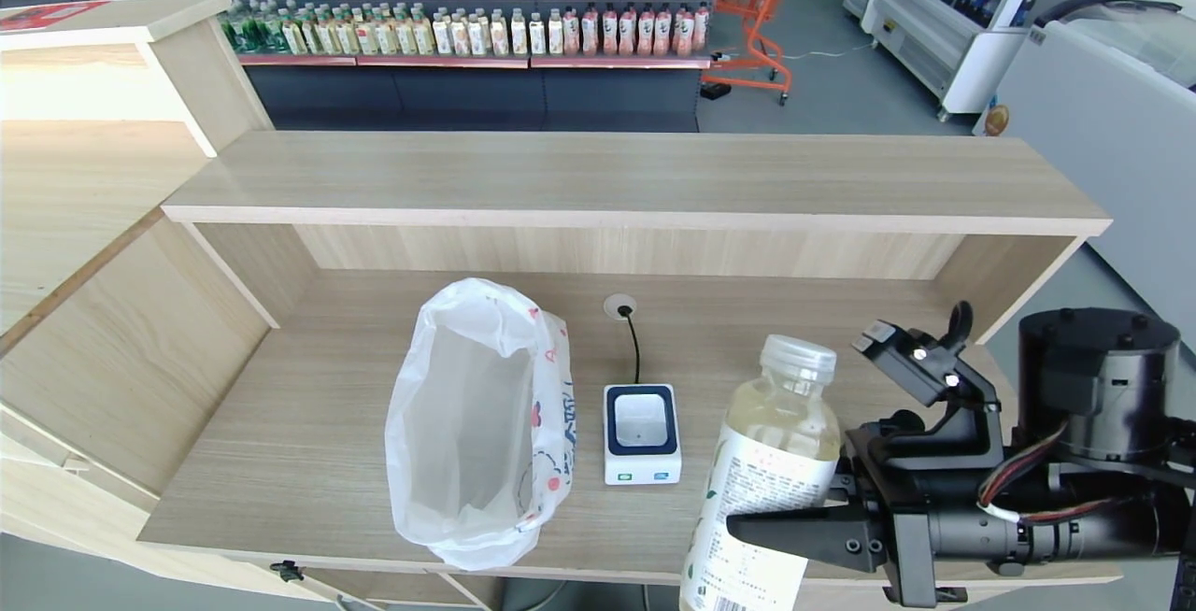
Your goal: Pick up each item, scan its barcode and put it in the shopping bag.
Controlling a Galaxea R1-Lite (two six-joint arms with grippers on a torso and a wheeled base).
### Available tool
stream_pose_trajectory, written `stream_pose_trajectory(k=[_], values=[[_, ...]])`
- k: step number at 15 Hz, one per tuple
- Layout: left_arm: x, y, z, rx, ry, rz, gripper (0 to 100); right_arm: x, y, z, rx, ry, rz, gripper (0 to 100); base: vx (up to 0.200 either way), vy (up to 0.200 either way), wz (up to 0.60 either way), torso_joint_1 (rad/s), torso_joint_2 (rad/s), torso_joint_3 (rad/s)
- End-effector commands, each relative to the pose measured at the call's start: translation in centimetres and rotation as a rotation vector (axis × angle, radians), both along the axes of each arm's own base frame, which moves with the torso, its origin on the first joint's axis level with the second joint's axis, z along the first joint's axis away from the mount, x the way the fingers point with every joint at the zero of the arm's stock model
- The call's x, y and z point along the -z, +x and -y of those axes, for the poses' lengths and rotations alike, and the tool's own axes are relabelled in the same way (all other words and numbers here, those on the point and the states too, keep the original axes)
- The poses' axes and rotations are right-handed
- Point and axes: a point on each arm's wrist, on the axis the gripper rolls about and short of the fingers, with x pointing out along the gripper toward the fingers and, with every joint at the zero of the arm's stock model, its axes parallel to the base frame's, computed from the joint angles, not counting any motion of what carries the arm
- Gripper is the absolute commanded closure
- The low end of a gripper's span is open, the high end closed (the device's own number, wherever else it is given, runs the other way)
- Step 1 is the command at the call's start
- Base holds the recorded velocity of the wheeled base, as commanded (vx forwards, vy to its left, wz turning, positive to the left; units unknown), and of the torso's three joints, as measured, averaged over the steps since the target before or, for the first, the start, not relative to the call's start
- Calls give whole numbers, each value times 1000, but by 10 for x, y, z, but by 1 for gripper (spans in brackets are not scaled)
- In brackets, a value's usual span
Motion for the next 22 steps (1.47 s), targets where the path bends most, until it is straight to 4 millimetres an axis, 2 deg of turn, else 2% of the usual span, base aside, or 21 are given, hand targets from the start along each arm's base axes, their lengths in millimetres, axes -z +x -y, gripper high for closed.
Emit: stream_pose_trajectory(k=[1, 11, 13, 18, 19, 20, 22], values=[[0, 0, 0, 1, 0, 0, 0, 1, 0, 0, 0, -2, -3, 100, 0, 0, 0, 0, 0, 0], [0, 0, 0, 1, 0, 0, 0, 1, 1, -1, -1, -13, -14, 100, 0, 0, 0, 0, 0, 0], [0, 0, 0, -1, 0, 0, 0, -1, 4, 3, 28, -14, 33, 100, 0, 0, 0, 0, 0, 0], [0, 0, 0, -1, 0, 0, 0, -10, 28, 37, 360, -200, 434, 100, 0, 0, 0, 0, 0, 0], [0, 0, 0, 1, 0, 0, 0, -10, 34, 46, 442, -286, 556, 100, 0, 0, 0, 0, 0, 0], [0, 0, 0, 1, 0, 0, 0, -12, 38, 58, 466, -384, 714, 100, 0, 0, 0, 0, 0, 0], [0, 0, 0, -1, 0, 0, 0, -7, 35, 68, 463, -492, 830, 100, 0, 0, 0, 0, 0, 0]])
